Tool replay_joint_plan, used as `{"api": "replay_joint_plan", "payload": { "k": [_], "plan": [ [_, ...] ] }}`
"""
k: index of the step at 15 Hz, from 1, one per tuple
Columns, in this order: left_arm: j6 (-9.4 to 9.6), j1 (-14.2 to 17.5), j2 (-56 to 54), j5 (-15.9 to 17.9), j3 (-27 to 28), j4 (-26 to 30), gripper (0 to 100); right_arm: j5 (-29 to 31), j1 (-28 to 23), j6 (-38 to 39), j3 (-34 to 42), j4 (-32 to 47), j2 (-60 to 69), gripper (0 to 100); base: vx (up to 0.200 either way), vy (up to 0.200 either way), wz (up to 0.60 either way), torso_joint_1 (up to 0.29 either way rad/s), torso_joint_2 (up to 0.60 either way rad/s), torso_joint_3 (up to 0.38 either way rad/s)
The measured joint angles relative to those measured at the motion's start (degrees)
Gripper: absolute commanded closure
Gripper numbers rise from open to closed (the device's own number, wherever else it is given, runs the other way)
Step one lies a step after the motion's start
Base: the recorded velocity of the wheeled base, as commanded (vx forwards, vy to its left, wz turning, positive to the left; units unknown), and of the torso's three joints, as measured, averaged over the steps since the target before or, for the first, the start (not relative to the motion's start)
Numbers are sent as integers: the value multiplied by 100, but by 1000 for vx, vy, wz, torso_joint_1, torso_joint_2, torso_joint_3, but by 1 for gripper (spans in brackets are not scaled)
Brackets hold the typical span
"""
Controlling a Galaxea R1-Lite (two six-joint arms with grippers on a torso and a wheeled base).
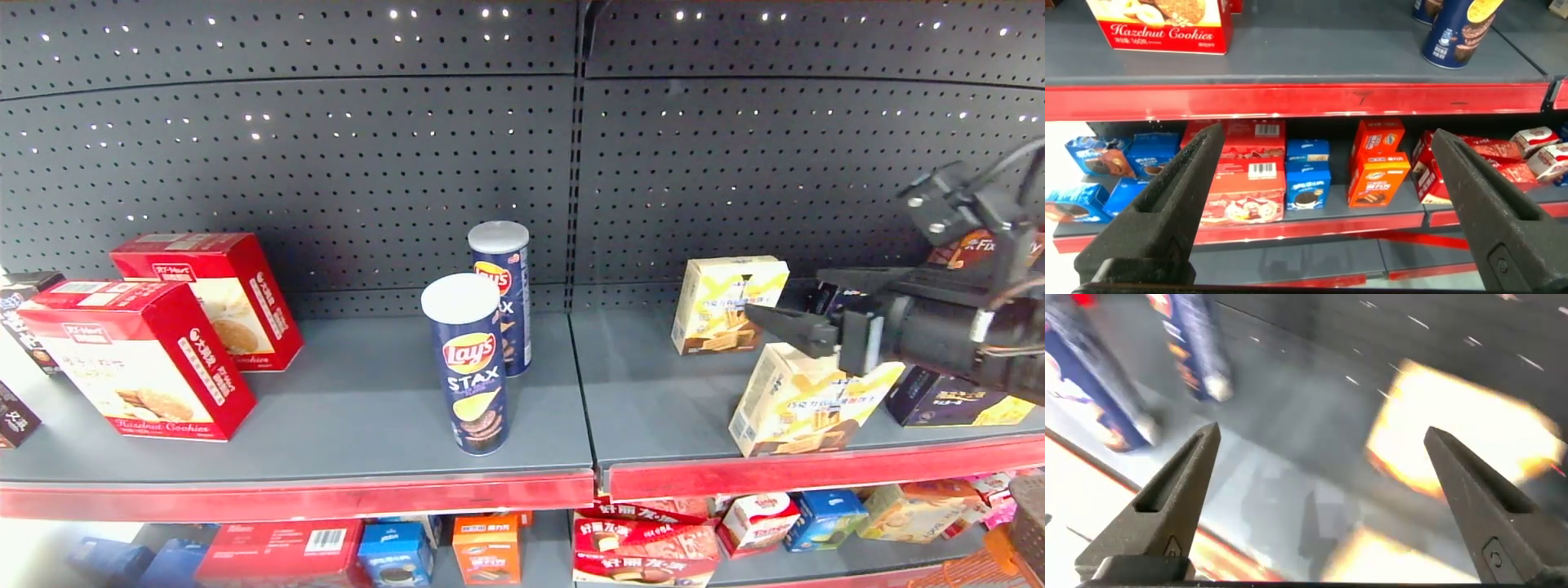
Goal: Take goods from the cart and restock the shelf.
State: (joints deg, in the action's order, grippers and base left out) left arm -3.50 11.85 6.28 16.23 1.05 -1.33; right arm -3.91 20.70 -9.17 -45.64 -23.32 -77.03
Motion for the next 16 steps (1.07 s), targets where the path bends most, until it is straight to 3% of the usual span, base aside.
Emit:
{"api": "replay_joint_plan", "payload": {
  "k": [6, 8, 14, 16],
  "plan": [
    [0, 0, 0, 0, 0, 5, 0, -355, -1743, 33, 1880, 215, 2425, 0, 0, 0, 0, 0, 0, 0],
    [0, 2, 0, -5, 0, 5, 0, -525, -2083, 213, 2636, 345, 3196, 0, 0, 0, 0, 0, 0, 0],
    [-5, 9, 0, -17, 0, 5, 0, -457, -2348, 649, 4019, 436, 4918, 0, 0, 0, 0, 0, 0, 0],
    [77, 9, -2, 11, -6, -20, 0, -268, -2475, 723, 4333, 822, 5528, 0, 0, 0, 0, 0, 0, 0]
  ]
}}
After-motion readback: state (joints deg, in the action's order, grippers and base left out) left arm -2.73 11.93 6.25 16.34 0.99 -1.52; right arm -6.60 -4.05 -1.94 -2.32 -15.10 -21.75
